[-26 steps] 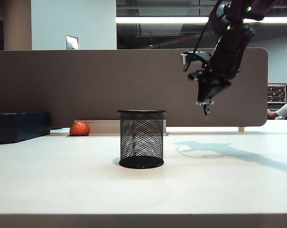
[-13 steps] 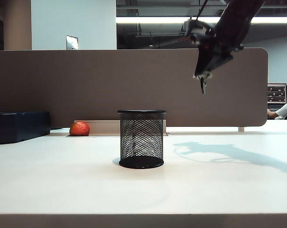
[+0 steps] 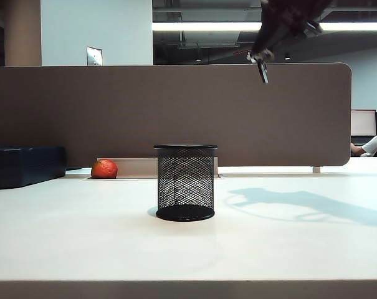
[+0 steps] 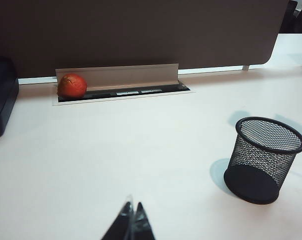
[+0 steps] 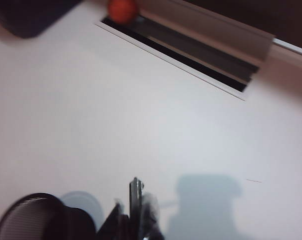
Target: Pick up a bunch of keys from the table, then put them into the black basket.
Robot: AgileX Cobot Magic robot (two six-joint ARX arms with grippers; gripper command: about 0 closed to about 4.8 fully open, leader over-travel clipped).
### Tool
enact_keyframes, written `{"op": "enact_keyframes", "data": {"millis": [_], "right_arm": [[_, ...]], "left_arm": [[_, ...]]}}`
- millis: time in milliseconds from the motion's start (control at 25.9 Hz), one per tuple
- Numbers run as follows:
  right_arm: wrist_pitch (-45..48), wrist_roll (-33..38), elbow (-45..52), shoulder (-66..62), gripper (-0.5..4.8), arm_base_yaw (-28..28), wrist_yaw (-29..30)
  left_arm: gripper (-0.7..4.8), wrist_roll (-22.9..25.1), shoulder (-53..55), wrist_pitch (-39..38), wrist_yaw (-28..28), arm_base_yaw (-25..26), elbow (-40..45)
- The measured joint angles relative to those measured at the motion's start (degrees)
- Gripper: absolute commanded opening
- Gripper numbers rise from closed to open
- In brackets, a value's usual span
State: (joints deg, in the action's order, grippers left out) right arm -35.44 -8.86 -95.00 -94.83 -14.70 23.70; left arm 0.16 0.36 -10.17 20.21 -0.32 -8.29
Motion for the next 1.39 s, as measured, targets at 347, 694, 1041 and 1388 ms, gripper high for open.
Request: {"op": "enact_keyframes", "data": {"millis": [347, 694, 1041, 1388], "right_arm": [[-3.5, 2.7, 0.0, 2.7, -0.03, 0.0, 4.5], [-6.6, 3.2, 0.1, 4.4, -0.03, -1.2, 6.5], [-8.8, 3.3, 0.2, 5.8, -0.03, -3.6, 6.5], [-8.7, 3.3, 11.5, 15.5, -0.03, -3.6, 7.8]], "left_arm": [[-0.06, 0.0, 0.0, 0.0, 0.0, 0.0, 0.0], [-0.06, 0.0, 0.0, 0.0, 0.0, 0.0, 0.0], [-0.06, 0.0, 0.0, 0.0, 0.0, 0.0, 0.0], [-0.06, 0.0, 0.0, 0.0, 1.1, 0.0, 0.0]]}}
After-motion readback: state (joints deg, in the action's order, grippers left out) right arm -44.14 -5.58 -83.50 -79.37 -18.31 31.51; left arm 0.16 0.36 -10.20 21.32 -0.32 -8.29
